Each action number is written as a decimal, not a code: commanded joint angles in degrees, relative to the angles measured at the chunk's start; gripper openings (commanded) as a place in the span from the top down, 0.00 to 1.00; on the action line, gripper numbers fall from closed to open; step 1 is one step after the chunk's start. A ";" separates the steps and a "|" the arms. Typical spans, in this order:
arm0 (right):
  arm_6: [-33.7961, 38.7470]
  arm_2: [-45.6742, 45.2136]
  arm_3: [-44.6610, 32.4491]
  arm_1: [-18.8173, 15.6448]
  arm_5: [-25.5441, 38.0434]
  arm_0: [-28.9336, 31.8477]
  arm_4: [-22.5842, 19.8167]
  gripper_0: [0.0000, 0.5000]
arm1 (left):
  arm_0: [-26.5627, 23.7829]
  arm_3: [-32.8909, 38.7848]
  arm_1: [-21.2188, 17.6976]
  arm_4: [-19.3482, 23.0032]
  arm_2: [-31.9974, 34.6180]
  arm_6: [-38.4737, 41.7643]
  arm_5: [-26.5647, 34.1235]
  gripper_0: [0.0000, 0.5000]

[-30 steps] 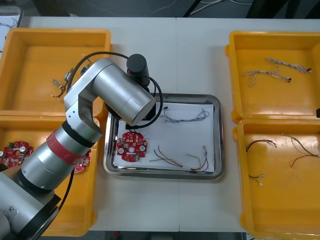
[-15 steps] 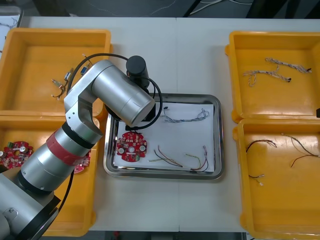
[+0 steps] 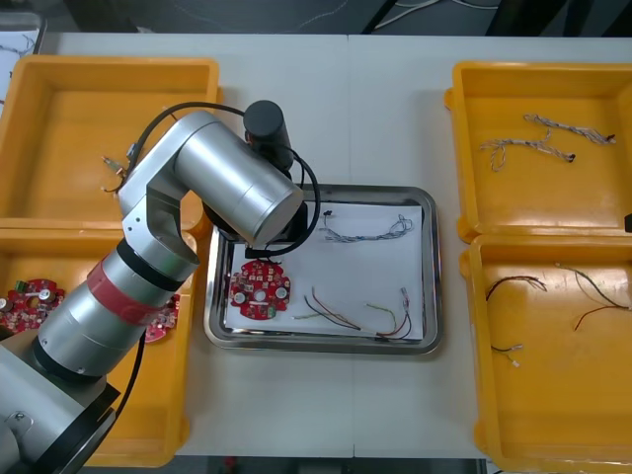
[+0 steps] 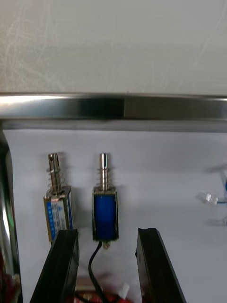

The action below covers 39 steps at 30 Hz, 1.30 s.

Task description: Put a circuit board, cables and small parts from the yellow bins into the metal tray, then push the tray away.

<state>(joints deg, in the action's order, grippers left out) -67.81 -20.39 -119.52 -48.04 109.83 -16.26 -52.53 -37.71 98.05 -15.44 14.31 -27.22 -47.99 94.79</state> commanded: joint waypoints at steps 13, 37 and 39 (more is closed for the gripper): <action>-0.66 -1.85 -1.59 -2.40 0.17 0.61 -0.38 0.00 | -4.74 15.50 -4.95 12.32 14.56 -7.73 15.21 0.28; -0.66 -1.85 -1.59 -2.40 0.17 0.61 -0.38 0.00 | 2.47 16.64 -21.57 28.22 37.50 -10.63 15.21 0.27; -0.66 -1.85 -1.59 -2.40 0.17 0.61 -0.38 0.00 | 3.26 16.29 -22.01 28.40 37.50 -9.23 15.21 0.28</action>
<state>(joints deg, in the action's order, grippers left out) -67.81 -20.40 -119.56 -48.06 109.83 -16.22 -52.56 -36.02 114.38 -34.38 42.34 9.51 -65.75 109.65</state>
